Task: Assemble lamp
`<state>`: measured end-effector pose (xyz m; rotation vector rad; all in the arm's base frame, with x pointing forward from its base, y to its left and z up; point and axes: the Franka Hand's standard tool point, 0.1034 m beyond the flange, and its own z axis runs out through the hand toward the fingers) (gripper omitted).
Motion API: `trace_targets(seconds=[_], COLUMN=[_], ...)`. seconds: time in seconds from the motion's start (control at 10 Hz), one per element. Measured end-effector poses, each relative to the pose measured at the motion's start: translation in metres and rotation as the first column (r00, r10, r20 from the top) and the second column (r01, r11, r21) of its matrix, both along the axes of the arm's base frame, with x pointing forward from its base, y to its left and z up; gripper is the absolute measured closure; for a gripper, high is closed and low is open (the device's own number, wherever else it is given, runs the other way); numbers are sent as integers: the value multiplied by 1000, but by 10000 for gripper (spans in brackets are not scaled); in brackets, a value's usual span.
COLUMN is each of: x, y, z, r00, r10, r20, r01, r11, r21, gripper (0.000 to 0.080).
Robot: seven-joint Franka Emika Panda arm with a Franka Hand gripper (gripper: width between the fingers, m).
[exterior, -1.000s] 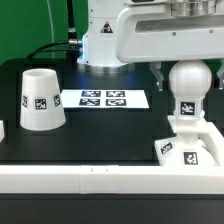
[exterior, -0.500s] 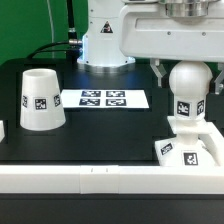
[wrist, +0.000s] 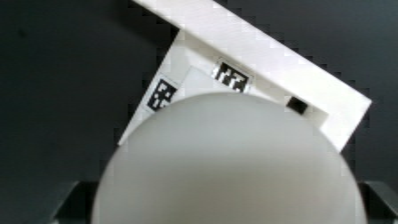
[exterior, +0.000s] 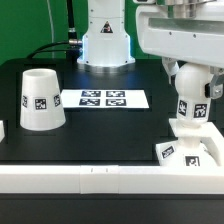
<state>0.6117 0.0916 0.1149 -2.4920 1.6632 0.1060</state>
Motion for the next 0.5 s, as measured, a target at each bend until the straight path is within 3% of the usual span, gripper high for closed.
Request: trace_targets(seconds=[0.3,0.5], x=[1,0], y=[1,-5], z=[0,1], r00=[998,993], r10=[-59,119], r20=[-15,1], r01=[59,-119], r11=[998,993], r21=[9,6], gripper=[222,118])
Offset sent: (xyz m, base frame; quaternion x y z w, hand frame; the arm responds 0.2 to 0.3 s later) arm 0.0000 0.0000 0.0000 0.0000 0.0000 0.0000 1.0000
